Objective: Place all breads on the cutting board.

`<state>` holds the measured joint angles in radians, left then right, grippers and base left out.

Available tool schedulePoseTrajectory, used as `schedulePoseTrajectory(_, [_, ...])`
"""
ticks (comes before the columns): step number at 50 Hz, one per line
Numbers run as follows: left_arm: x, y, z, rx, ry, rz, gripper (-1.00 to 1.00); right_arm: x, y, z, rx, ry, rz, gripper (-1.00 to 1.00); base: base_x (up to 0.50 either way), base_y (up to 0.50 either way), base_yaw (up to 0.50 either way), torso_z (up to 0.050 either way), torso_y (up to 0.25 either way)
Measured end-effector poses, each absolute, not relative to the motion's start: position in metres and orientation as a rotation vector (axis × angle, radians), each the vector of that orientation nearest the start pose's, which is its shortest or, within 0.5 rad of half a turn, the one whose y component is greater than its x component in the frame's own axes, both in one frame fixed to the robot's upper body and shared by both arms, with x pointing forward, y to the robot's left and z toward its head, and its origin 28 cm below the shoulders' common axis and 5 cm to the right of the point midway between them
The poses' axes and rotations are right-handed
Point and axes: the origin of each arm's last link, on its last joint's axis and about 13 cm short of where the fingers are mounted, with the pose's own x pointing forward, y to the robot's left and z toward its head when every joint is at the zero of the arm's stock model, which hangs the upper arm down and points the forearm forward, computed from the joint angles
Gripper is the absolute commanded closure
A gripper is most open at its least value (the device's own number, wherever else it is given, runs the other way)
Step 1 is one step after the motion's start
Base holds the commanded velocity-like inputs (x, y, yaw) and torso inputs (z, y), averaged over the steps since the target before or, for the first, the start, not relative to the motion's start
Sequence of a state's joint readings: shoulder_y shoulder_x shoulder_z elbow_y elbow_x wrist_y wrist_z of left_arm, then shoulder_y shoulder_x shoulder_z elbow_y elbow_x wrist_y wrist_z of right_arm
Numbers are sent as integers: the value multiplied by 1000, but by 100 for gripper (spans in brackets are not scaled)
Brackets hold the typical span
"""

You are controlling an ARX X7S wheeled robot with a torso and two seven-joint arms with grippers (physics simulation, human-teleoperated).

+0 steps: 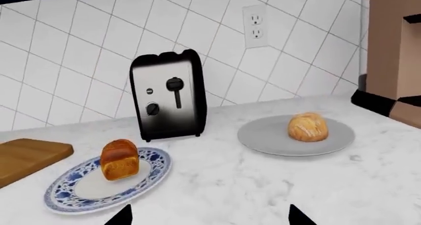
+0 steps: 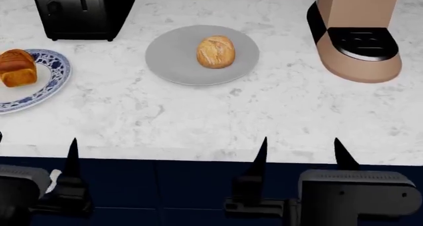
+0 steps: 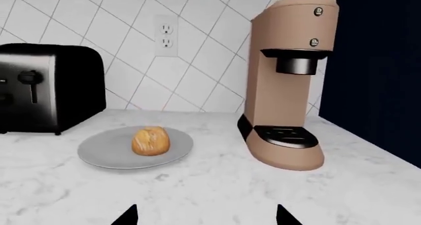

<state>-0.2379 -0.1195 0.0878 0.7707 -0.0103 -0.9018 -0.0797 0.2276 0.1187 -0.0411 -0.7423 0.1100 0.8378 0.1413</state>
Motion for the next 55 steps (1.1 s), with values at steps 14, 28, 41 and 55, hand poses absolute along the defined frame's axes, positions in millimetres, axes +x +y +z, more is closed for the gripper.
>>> schedulePoseTrajectory(14, [200,214,177,112,-112,2,-100,207,-101,165,-37,-137,-20,-100,0,0,0,50,0])
schedulePoseTrajectory(28, [197,215,178,103,-99,-4,-100,207,-100,163,-66,-151,-23,-100,147,149,0,39,0])
schedulePoseTrajectory(41, [200,217,181,101,-74,6,-100,210,-98,163,-84,-148,-18,-100,251,273,0,0,0])
schedulePoseTrajectory(55, [201,216,191,104,-39,10,-100,217,-97,179,-108,-127,0,-100,299,247,0,0,0])
